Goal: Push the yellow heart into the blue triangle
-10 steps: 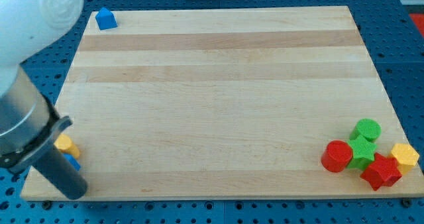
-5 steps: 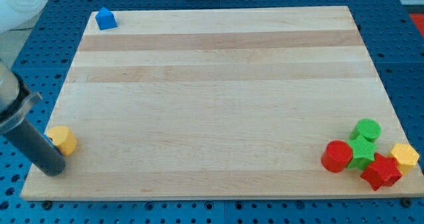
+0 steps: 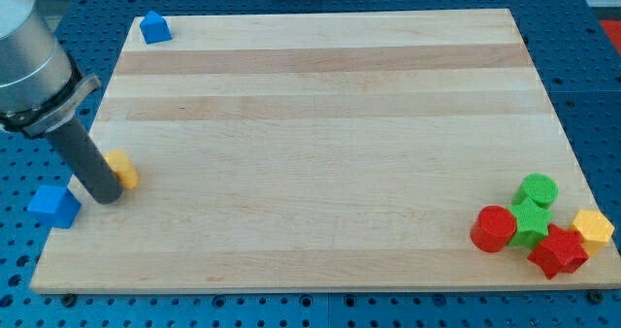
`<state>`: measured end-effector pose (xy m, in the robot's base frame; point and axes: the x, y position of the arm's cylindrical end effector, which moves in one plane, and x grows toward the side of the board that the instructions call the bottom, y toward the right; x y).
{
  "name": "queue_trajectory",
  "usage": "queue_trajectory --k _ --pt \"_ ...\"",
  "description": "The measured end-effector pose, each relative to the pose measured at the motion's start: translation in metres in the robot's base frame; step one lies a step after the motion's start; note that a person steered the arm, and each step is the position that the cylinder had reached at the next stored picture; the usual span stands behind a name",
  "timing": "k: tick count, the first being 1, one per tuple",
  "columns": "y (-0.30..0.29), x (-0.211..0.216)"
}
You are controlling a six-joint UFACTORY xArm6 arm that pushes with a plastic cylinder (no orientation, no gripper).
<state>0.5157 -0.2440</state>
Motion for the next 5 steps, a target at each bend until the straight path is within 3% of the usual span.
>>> queue_trajectory --k 5 --pt "0.003 -0.087"
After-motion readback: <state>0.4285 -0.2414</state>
